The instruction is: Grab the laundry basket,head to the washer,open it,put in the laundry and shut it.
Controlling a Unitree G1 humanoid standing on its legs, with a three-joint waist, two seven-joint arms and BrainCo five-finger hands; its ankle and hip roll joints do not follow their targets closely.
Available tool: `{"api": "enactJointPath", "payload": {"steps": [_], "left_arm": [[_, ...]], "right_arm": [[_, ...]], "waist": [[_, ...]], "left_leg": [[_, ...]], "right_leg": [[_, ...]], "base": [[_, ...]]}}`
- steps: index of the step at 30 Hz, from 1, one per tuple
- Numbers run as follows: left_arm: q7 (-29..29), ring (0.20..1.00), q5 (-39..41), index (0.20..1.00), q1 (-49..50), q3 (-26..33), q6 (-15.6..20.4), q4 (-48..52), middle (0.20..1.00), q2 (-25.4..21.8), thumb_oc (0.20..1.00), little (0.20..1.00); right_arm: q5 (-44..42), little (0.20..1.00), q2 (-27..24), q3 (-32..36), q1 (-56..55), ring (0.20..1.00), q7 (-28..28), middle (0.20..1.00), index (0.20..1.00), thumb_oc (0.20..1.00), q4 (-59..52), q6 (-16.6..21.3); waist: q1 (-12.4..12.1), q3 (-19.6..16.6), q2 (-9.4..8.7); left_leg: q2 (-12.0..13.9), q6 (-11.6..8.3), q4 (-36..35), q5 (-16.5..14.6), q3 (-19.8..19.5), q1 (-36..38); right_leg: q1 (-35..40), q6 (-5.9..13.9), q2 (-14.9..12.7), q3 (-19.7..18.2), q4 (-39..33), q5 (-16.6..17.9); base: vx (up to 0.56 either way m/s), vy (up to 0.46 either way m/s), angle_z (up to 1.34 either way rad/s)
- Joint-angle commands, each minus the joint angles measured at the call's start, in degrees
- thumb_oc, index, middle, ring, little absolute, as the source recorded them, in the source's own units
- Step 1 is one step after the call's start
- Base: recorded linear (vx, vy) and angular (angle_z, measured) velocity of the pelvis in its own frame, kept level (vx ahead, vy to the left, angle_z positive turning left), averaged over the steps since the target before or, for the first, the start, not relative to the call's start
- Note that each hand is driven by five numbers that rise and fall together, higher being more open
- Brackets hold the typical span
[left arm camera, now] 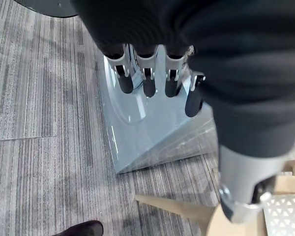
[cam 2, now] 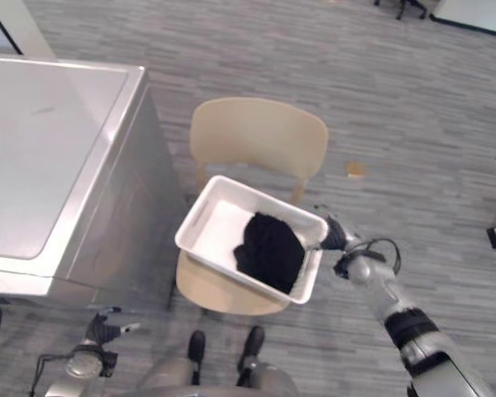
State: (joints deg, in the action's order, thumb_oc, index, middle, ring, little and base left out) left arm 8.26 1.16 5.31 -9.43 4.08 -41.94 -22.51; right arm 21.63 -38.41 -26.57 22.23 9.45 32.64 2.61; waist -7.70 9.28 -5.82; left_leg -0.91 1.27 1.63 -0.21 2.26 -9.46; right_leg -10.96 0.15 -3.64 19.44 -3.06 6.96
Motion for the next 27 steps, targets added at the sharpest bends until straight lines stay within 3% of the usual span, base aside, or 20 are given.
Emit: {"api": "enactJointPath", "payload": {"steps": [1, 6, 13, 16, 20, 21, 25, 26, 27], "left_arm": [[1.42, 1.000, 0.88, 1.000, -2.08, -0.82, 3.02, 0.05, 1.000, -2.71, 1.000, 1.000], [2.14, 1.000, 2.96, 1.000, -4.48, -3.15, 4.26, 0.25, 1.000, -2.25, 1.000, 1.000], [2.44, 1.000, 5.06, 1.000, -6.61, -5.18, 5.02, 0.25, 1.000, -2.17, 1.000, 1.000], [2.45, 1.000, 5.86, 1.000, -8.21, -7.05, 5.24, 0.16, 1.000, -1.87, 1.000, 1.000], [2.46, 1.000, 5.98, 1.000, -9.40, -8.02, 5.29, 0.91, 1.000, -1.95, 1.000, 1.000], [2.45, 1.000, 6.36, 1.000, -9.74, -8.20, 5.25, 1.99, 1.000, -1.87, 1.000, 1.000], [2.51, 1.000, 6.70, 1.000, -9.17, -7.93, 5.07, 3.51, 1.000, -1.59, 1.000, 1.000], [2.29, 1.000, 6.91, 1.000, -8.84, -7.48, 4.80, 3.94, 1.000, -1.25, 1.000, 1.000], [2.29, 1.000, 6.93, 1.000, -8.75, -7.45, 4.78, 3.89, 1.000, -1.22, 1.000, 1.000]], "right_arm": [[2.22, 1.000, -0.55, -2.89, 5.12, 1.000, 1.06, 1.000, 1.000, 1.000, 1.89, 0.04], [3.64, 1.000, 2.41, -9.31, 13.65, 1.000, 2.04, 1.000, 1.000, 1.000, 12.26, -1.10], [3.98, 1.000, 4.56, -11.93, 19.68, 1.000, 3.57, 1.000, 1.000, 1.000, 22.12, -2.71], [3.66, 1.000, 5.44, -12.88, 22.69, 1.000, 4.11, 1.000, 1.000, 1.000, 28.35, -3.52], [2.18, 1.000, 6.14, -12.17, 23.14, 1.000, 4.57, 1.000, 1.000, 1.000, 30.34, -4.04], [0.07, 0.225, 6.62, -10.60, 22.10, 0.225, 4.86, 0.225, 0.225, 0.225, 28.78, -3.94], [-2.90, 0.200, 6.83, -8.08, 19.94, 0.200, 5.44, 0.200, 0.200, 0.200, 23.67, -3.48], [-3.65, 0.200, 6.66, -6.68, 18.03, 0.200, 5.82, 0.200, 0.200, 0.200, 19.54, -3.15], [-3.63, 0.200, 6.68, -6.76, 17.95, 0.200, 5.78, 0.200, 0.200, 0.200, 19.49, -3.16]], "waist": [[-1.54, 2.66, -0.74], [-3.67, 5.65, 0.14], [-5.66, 8.14, 1.29], [-6.75, 9.40, 2.62], [-7.23, 9.87, 3.38], [-7.19, 10.04, 3.66], [-6.76, 9.83, 3.42], [-6.32, 9.83, 3.29], [-6.30, 9.53, 3.10]], "left_leg": [[-0.06, -1.42, 0.26, -0.72, -1.11, -3.07], [-0.69, -2.02, -1.57, 2.16, -3.20, -7.12], [-1.03, -2.60, -3.41, 4.78, -5.08, -11.20], [-1.27, -2.92, -4.73, 6.52, -6.48, -13.58], [-1.19, -3.64, -5.74, 6.00, -7.62, -13.18], [-1.32, -3.75, -5.83, 6.16, -7.94, -13.16], [-1.44, -3.70, -5.90, 5.78, -8.11, -12.34], [-1.76, -3.15, -5.53, 6.71, -7.88, -12.32], [-1.48, -3.55, -5.94, 5.41, -8.14, -11.45]], "right_leg": [[3.02, 5.39, -2.14, -3.15, 3.07, -7.79], [-0.88, 5.39, -2.46, -1.75, 2.98, -7.03], [-5.12, 5.39, -2.63, -0.22, 3.30, -6.61], [-7.52, 5.17, -2.86, 1.06, 3.71, -6.82], [-7.44, 5.36, -2.74, 1.40, 4.12, -8.45], [-7.30, 5.41, -2.86, 1.82, 4.05, -8.43], [-6.45, 5.53, -2.82, 1.91, 3.76, -8.33], [-6.23, 5.38, -3.18, 2.52, 3.57, -6.76], [-5.63, 5.65, -2.83, 1.77, 3.51, -8.11]], "base": [[-0.05, 0.012, 0.10], [-0.06, 0.003, 0.14], [-0.07, -0.016, 0.18], [-0.07, -0.027, 0.14], [0.03, -0.053, 0.29], [-0.02, -0.009, 0.21], [-0.02, 0.014, 0.03], [0.00, 0.000, 0.00], [-0.08, 0.053, 0.03]]}}
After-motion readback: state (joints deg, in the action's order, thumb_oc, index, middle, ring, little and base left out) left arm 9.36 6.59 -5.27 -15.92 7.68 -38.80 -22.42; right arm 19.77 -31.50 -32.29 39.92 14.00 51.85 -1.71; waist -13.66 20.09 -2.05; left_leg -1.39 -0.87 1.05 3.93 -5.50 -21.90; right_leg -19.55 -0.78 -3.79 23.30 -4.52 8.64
